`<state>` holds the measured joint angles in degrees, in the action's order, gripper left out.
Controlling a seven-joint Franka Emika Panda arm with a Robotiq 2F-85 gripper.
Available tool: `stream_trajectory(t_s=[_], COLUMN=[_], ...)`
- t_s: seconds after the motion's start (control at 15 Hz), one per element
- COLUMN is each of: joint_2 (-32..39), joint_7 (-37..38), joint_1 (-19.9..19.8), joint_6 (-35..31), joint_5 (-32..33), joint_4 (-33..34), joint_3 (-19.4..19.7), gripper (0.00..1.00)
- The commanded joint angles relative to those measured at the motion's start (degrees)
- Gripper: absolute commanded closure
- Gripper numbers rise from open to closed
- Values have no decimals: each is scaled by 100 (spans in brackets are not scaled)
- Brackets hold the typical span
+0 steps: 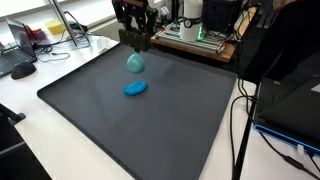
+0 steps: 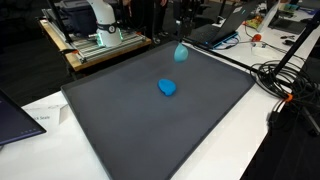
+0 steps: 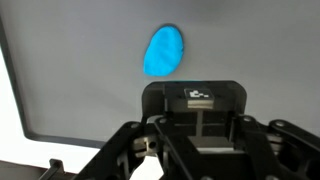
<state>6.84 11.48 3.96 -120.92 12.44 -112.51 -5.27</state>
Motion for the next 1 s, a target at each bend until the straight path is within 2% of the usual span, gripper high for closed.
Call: stream_trajectory(t_s=[0.0,0.53,0.6,0.67,0.73,0.93], joint_2=[228,448,452,522,543,555], joint_7=[195,70,-78,40,33,33], joint_1=[55,-5,-33,41,41,52], joint_6=[-364,-1317,-1371,-1164,-1183,-1183], joint_5=[129,-109,-228,-64,-67,-67], joint_4=[66,-412,-483,-287,-319,-309], joint_3=[136,320,312,342,353,353], gripper=[78,78,78,78,53,53])
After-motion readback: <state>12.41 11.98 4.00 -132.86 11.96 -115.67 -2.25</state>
